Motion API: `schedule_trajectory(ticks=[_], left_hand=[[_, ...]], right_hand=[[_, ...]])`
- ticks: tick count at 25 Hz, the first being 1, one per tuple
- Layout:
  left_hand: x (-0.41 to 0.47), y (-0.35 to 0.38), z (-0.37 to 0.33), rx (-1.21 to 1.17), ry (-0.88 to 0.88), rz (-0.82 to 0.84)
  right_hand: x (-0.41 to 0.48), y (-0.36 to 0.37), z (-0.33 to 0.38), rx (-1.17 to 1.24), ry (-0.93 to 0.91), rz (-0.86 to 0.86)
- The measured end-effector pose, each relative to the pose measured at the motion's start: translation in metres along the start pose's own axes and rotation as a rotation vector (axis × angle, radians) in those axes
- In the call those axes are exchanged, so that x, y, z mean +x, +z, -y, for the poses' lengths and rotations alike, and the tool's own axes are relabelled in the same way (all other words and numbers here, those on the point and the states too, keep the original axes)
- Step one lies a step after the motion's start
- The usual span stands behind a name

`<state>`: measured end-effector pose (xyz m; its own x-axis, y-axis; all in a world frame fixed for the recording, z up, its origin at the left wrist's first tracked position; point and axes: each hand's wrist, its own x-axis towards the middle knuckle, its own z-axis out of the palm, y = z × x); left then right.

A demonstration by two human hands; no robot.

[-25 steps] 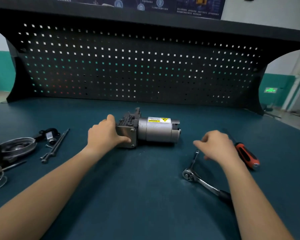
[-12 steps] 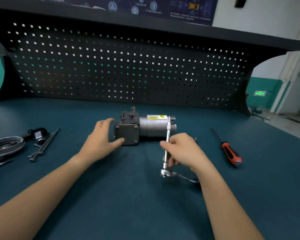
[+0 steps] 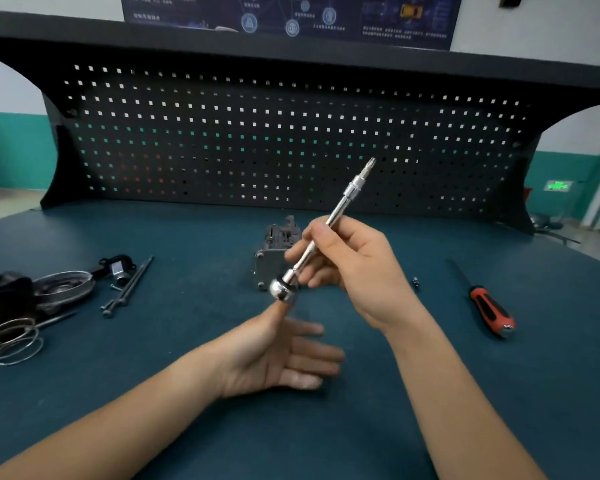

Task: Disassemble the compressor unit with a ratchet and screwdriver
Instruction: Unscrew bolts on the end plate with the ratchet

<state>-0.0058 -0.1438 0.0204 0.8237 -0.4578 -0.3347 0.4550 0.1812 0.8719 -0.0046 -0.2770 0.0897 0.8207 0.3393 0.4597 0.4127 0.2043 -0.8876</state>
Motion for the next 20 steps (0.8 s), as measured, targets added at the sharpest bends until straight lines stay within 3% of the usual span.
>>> schedule_trajectory(ticks=[3,7,9,13,17,20], left_hand=[[-0.01,-0.006,-0.02,-0.478,0.348,-0.031],[-0.044,-0.048,-0.048,-1.024,0.73,-0.285],[-0.055,-0.059,-0.048,-0.987,0.785,-0.367],[-0.056,-0.05,-0.045,-0.593,0.89,-0.636],[-0.055,-0.045,-0.045,-0.544,0.903,-0.693],[-0.055,-0.044,-0.044,-0.499,0.905,-0.701]], right_hand=[[0.003,0.01,0.0,0.214,-0.022,0.1],[0.018,0.025,-0.035,0.259,0.222,-0.045],[0.025,0.037,-0.061,0.162,0.375,-0.093],[0.041,0.056,-0.101,0.075,0.609,-0.164],[0.057,0.066,-0.117,0.157,0.631,-0.308],[0.06,0.065,-0.123,0.236,0.588,-0.324]])
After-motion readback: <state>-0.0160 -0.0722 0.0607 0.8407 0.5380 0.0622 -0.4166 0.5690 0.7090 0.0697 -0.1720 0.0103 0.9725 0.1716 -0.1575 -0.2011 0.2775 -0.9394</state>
